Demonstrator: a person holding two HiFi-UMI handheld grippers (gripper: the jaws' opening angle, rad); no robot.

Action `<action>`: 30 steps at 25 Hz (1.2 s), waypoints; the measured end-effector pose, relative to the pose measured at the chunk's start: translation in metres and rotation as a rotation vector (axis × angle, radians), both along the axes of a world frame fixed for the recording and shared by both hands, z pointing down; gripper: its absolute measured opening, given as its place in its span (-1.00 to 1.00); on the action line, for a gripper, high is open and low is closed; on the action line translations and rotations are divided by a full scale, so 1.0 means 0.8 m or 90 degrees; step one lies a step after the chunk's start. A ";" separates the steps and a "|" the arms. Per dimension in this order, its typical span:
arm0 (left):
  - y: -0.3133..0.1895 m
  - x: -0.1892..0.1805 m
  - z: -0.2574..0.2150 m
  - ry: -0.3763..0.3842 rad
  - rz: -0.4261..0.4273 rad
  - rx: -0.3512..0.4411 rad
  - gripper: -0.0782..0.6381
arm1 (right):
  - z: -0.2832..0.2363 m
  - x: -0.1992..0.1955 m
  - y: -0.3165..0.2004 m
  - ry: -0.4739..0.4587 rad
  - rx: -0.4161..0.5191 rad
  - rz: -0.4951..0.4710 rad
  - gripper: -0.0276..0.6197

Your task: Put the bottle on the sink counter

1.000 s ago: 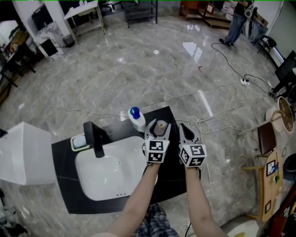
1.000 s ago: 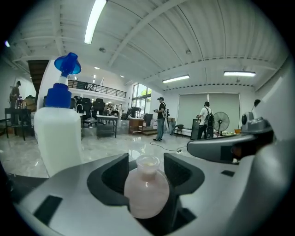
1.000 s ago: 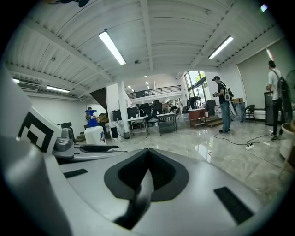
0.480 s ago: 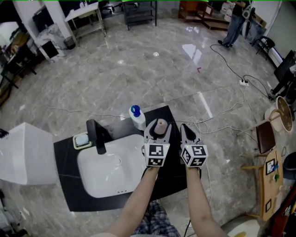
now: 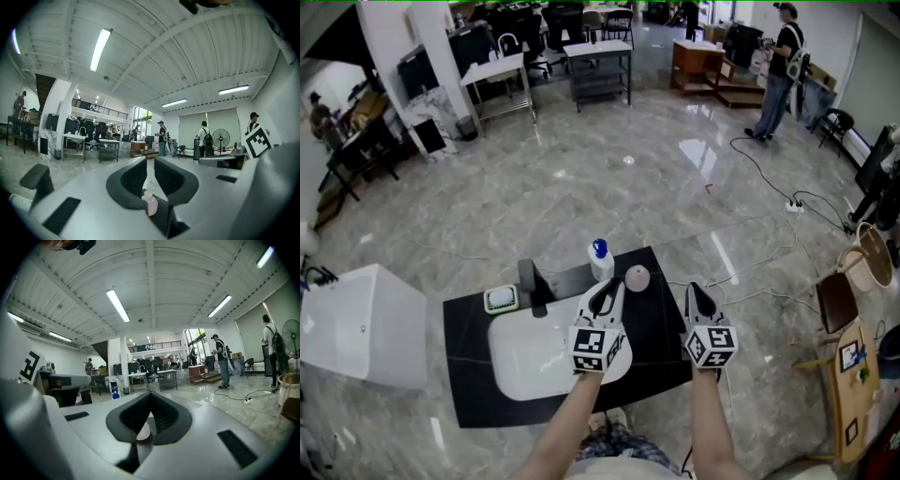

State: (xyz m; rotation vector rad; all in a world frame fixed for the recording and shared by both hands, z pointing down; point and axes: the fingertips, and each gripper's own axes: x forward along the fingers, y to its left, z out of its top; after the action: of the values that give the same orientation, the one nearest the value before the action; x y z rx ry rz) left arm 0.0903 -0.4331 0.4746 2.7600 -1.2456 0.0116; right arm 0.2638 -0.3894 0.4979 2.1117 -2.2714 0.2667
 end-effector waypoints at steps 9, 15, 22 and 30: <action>0.090 -0.090 -0.054 0.022 -0.003 0.041 -0.69 | -0.066 -0.013 0.117 0.019 0.052 0.022 -0.87; 0.117 -0.126 -0.064 0.028 -0.009 0.041 -0.70 | -0.085 -0.014 0.161 0.023 0.064 0.043 -0.87; 0.128 -0.152 -0.067 0.043 -0.022 0.040 -0.70 | -0.088 -0.012 0.192 0.029 0.070 0.073 -0.87; 0.139 -0.156 -0.069 0.034 -0.018 0.052 -0.70 | -0.091 -0.019 0.207 0.070 0.073 0.092 -0.87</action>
State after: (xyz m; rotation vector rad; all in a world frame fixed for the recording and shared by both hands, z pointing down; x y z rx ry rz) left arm -0.0343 -0.3217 0.4196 2.7909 -1.2999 -0.1162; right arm 0.2486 -0.2235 0.4254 2.2873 -2.1260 0.0232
